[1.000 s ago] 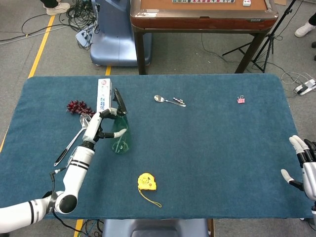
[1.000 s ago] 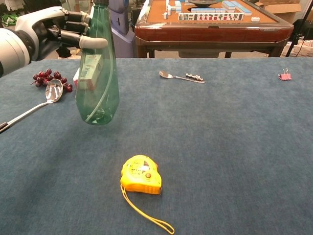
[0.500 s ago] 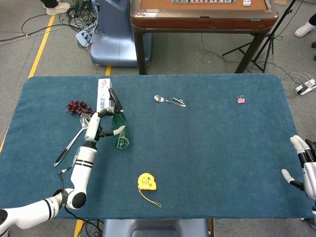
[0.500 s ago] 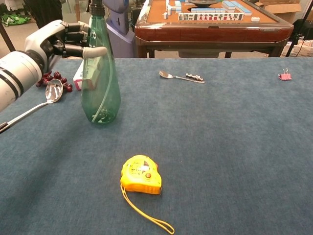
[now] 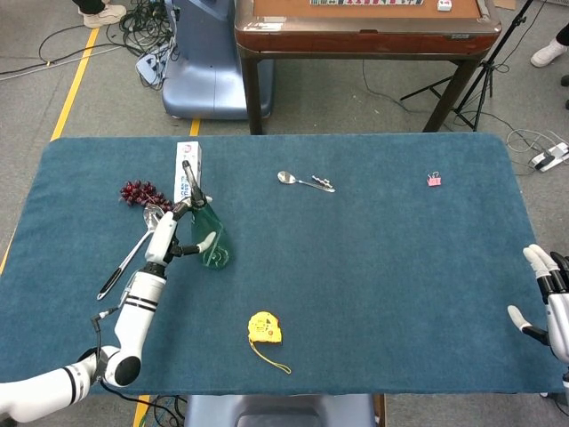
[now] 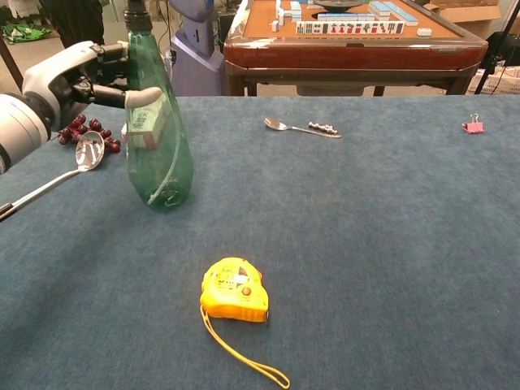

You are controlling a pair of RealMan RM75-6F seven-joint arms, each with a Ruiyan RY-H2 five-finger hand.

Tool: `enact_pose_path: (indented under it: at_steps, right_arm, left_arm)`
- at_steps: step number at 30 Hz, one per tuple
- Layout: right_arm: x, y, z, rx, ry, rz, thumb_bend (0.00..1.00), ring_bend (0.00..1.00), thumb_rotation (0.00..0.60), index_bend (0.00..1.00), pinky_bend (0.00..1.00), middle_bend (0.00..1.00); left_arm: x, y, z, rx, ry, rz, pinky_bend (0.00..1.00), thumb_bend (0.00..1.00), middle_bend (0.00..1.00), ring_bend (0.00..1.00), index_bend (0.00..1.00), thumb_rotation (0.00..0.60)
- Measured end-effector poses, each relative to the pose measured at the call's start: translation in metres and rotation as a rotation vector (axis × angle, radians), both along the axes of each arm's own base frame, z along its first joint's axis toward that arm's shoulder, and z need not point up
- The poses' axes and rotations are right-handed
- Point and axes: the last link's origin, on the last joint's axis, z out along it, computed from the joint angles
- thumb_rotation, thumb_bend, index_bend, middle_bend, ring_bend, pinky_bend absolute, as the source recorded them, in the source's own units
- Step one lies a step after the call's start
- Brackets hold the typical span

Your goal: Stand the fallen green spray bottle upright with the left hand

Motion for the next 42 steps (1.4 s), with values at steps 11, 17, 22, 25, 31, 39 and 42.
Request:
enact_pose_path:
  at_steps: [11, 17, 22, 25, 31, 39, 42]
  right_arm:
    - [0.0, 0.0, 0.0, -0.001, -0.001, 0.005, 0.2, 0.08, 0.6, 0.1, 0.11, 0.12]
    - [0.0, -0.001, 0.0, 0.001, -0.001, 0.006, 0.2, 0.08, 0.6, 0.1, 0.11, 0.12]
    - [0.0, -0.001, -0.001, 0.004, -0.001, 0.004, 0.2, 0.08, 0.6, 0.1, 0.11, 0.12]
    - [0.0, -0.002, -0.001, 0.005, 0.0, 0.005, 0.2, 0.08, 0.6, 0.1, 0.11, 0.12]
    - [0.0, -0.003, -0.001, 0.005, 0.002, 0.002, 0.2, 0.08, 0.6, 0.1, 0.11, 0.12]
    - [-0.002, -0.004, -0.002, 0.023, 0.006, -0.006, 0.21, 0.14, 0.6, 0.1, 0.14, 0.14]
    - [-0.003, -0.005, -0.004, 0.044, 0.006, -0.008, 0.24, 0.15, 0.6, 0.13, 0.17, 0.15]
  left_arm:
    - [-0.012, -0.01, 0.02, -0.053, 0.051, 0.011, 0.08, 0.32, 0.11, 0.01, 0.09, 0.589]
    - [-0.021, -0.016, 0.031, -0.069, 0.135, 0.011, 0.08, 0.32, 0.11, 0.01, 0.08, 0.374]
    - [-0.028, -0.024, 0.038, -0.071, 0.229, 0.006, 0.08, 0.32, 0.11, 0.01, 0.08, 0.362]
    - [-0.034, -0.031, 0.045, -0.078, 0.255, 0.013, 0.08, 0.32, 0.11, 0.01, 0.09, 0.363]
    - [-0.053, -0.043, 0.059, -0.053, 0.325, 0.043, 0.08, 0.32, 0.11, 0.01, 0.09, 0.39]
    - [-0.082, -0.061, 0.08, 0.02, 0.401, 0.103, 0.08, 0.32, 0.11, 0.02, 0.14, 0.6]
    - [-0.096, -0.072, 0.091, 0.063, 0.431, 0.149, 0.08, 0.34, 0.11, 0.02, 0.15, 0.6]
